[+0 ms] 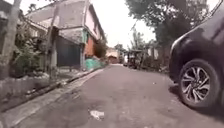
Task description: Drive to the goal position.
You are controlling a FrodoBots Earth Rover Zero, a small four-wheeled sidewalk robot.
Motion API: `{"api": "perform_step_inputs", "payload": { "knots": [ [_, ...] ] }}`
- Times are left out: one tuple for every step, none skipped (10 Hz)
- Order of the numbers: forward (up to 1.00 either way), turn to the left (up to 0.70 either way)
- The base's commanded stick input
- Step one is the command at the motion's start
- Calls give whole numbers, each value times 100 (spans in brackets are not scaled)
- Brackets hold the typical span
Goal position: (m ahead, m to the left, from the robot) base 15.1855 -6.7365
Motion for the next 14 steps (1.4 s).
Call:
{"api": "perform_step_inputs", "payload": {
  "knots": [
    [85, 9],
    [85, 9],
    [85, 9],
    [85, 9],
    [85, 9],
    [85, 9],
    [85, 9],
    [85, 9],
    [85, 9],
    [85, 9],
    [85, 9],
    [85, 9],
    [85, 9],
    [85, 9]
  ]
}}
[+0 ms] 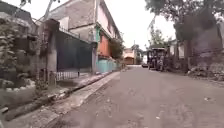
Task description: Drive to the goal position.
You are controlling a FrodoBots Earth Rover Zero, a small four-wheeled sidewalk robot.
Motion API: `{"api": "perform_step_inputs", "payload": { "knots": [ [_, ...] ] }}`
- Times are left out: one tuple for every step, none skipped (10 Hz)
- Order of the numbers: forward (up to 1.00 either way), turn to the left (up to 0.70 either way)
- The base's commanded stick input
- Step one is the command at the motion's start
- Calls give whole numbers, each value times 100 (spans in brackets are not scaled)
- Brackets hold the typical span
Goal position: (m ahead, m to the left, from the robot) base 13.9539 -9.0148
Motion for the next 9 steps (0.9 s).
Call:
{"api": "perform_step_inputs", "payload": {
  "knots": [
    [85, 9],
    [85, -21],
    [85, -25],
    [85, -25],
    [85, -25],
    [85, -2],
    [85, 9],
    [85, 9],
    [85, 9]
  ]
}}
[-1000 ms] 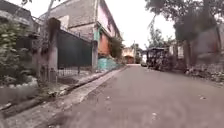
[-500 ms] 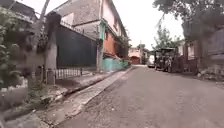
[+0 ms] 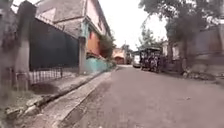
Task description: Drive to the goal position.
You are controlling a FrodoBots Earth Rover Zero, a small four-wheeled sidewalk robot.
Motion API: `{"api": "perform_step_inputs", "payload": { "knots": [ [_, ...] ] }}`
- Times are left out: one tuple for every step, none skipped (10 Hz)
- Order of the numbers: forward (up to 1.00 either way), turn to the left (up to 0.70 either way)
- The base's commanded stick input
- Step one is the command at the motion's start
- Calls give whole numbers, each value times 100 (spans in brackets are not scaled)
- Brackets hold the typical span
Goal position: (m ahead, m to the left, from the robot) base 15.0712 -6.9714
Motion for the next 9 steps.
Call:
{"api": "perform_step_inputs", "payload": {
  "knots": [
    [85, 9],
    [85, 9],
    [85, 9],
    [85, 4],
    [85, -16],
    [85, -23],
    [85, -25],
    [85, -25],
    [85, -25]
  ]
}}
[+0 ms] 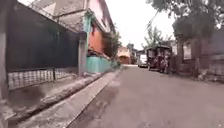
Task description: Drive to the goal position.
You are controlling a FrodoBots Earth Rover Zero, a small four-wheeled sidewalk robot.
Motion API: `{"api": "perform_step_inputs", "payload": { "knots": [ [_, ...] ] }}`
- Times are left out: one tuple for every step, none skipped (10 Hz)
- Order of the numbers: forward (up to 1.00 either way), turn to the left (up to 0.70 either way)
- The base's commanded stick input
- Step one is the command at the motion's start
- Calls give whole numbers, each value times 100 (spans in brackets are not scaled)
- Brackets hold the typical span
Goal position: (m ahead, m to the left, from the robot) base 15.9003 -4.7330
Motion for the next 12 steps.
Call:
{"api": "perform_step_inputs", "payload": {
  "knots": [
    [85, -25],
    [85, -25],
    [85, -25],
    [85, -25],
    [85, -25],
    [85, -25],
    [85, -25],
    [85, -23],
    [85, -14],
    [85, 8],
    [85, 9],
    [85, 9]
  ]
}}
